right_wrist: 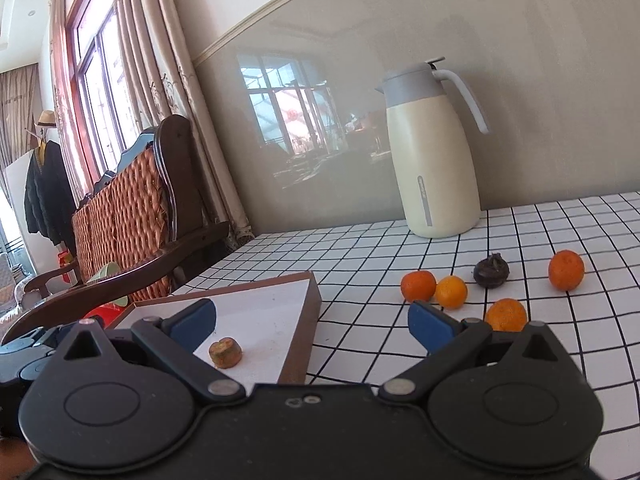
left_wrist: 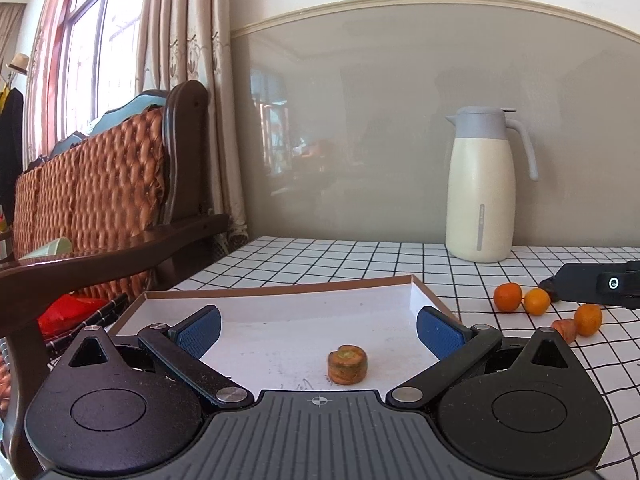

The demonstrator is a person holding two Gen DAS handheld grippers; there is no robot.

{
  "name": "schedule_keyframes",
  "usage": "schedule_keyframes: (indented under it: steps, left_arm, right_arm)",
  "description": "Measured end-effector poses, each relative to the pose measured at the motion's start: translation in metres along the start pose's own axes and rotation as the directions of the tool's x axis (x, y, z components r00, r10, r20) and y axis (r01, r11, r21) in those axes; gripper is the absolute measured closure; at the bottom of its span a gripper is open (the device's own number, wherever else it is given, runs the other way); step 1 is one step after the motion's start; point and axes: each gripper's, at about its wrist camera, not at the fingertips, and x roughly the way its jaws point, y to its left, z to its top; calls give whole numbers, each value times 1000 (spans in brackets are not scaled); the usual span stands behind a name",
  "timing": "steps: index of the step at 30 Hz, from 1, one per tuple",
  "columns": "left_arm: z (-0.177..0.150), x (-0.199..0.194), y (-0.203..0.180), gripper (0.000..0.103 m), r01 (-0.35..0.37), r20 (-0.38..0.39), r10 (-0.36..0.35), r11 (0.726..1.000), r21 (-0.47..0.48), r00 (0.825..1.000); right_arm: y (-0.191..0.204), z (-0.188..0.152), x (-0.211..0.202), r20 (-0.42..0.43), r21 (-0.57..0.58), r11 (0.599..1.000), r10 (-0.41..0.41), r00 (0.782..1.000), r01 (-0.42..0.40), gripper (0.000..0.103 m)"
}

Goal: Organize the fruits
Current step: 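Move the left tool to a cut carrot piece while the right tool approaches an orange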

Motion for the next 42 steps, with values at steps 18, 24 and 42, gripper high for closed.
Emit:
schedule_keyframes:
  steps: [18, 24, 42]
  left_arm:
    - [-1, -8, -96, 0, 207, -10, -207, 973, 99, 978]
    - [-3, -8, -118, 0, 253, -38, -250, 961, 109, 968]
    - [-10, 17, -172, 0, 321, -155, -306, 943, 85, 939]
  right_arm:
    - [-66, 7, -38, 13, 62, 961, -271, 962, 270, 6]
    - [-80, 6, -46, 6, 78, 944, -323, 946, 322, 6]
    - [-111, 0, -53, -39, 75, 910, -406, 913, 408, 6]
